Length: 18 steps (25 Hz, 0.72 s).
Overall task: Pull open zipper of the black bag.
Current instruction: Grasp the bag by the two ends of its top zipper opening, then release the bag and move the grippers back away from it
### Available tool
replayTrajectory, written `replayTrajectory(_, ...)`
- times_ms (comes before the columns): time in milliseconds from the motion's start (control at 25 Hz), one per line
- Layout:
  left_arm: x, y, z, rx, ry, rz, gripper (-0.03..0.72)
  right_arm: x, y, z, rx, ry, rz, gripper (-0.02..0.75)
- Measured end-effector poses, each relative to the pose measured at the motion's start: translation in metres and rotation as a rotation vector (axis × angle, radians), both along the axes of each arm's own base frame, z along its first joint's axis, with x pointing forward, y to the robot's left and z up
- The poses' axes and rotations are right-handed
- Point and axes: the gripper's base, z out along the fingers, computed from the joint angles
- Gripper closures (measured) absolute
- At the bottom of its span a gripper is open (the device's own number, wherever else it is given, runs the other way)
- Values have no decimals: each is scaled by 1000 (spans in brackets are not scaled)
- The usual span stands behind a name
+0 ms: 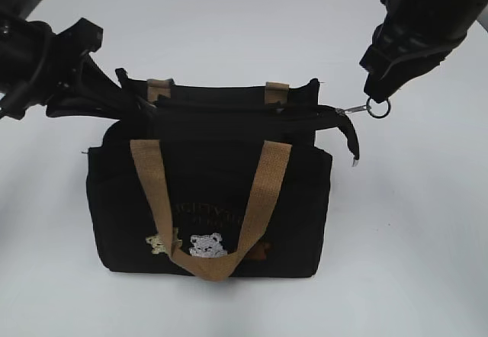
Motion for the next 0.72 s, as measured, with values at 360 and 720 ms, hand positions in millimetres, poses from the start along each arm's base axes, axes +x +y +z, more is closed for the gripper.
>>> replayTrajectory(360,-4,0,4,-6,-1,-17,617,-2,-5,5,29,18,-141,539)
replayTrajectory(720,-62,17,55,128,-134,-162,341,-50,-25,32,87,-34,-233,212)
